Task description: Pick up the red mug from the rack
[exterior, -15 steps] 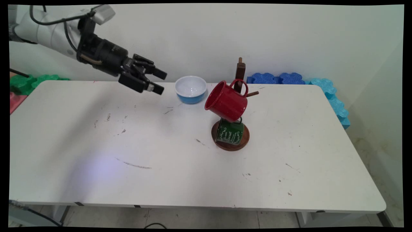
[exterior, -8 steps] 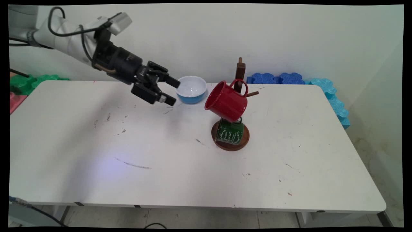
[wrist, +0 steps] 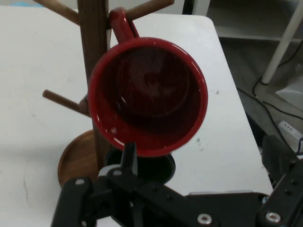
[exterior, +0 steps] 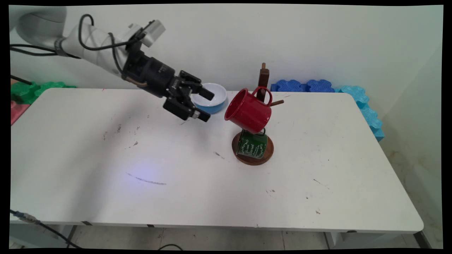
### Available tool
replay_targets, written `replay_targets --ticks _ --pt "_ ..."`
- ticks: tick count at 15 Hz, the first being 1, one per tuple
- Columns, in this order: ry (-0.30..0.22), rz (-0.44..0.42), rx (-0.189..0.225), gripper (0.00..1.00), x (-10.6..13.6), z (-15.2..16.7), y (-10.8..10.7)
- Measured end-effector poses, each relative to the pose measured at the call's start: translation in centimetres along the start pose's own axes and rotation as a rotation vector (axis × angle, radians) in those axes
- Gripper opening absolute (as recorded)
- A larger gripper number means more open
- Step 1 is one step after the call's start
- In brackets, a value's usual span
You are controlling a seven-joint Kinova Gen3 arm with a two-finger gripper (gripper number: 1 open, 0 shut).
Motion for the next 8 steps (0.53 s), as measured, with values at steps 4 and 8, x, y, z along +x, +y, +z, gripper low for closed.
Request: replay_targets --ticks 4,8 --pt "0.003 0.017 -0.005 1.0 0.5 1.8 -0.2" --pt "0.007 0.026 -0.009 1.0 1.1 3.5 -0.4"
